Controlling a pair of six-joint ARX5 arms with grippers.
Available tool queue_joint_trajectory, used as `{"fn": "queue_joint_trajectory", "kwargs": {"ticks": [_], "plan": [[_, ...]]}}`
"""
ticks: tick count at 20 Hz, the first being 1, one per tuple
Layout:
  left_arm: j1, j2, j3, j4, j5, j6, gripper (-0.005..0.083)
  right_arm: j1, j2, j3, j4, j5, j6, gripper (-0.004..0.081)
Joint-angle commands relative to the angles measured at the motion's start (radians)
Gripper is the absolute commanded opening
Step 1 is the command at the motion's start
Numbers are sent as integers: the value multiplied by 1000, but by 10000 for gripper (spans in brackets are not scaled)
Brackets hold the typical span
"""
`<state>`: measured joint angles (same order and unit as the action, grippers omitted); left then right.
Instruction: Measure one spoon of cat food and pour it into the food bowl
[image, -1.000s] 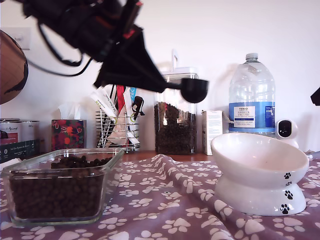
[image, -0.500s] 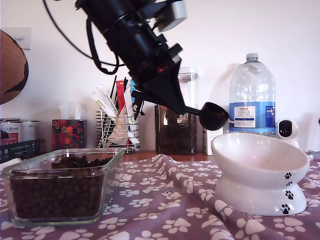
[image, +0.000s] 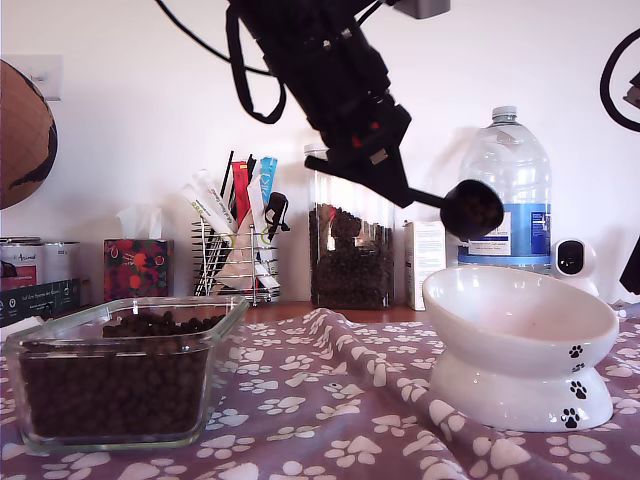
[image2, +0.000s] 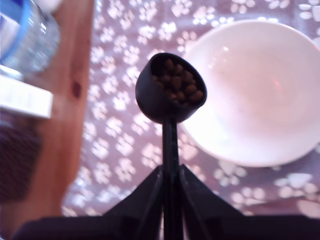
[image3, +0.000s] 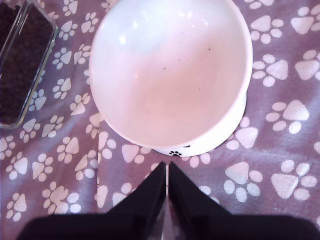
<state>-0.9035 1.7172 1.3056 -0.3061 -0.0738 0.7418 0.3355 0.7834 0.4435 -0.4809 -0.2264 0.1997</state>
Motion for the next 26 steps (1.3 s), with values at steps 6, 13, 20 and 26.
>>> {"fn": "queue_joint_trajectory", "kwargs": {"ticks": [6,13,20,26], "plan": [[-35,11,10,40,-97,214,-20,4,3,13,8,-1,-16,-13],[-60,87,10,75,-216,377,-20,3,3,13,0,0,-16,-12],[-88,90,10,127,-314,598,-20,3,3,13,-3,0,-16,-12],[-121,90,10,116,-380,780,-20,3,3,13,-3,-1,-15,-12]]}}
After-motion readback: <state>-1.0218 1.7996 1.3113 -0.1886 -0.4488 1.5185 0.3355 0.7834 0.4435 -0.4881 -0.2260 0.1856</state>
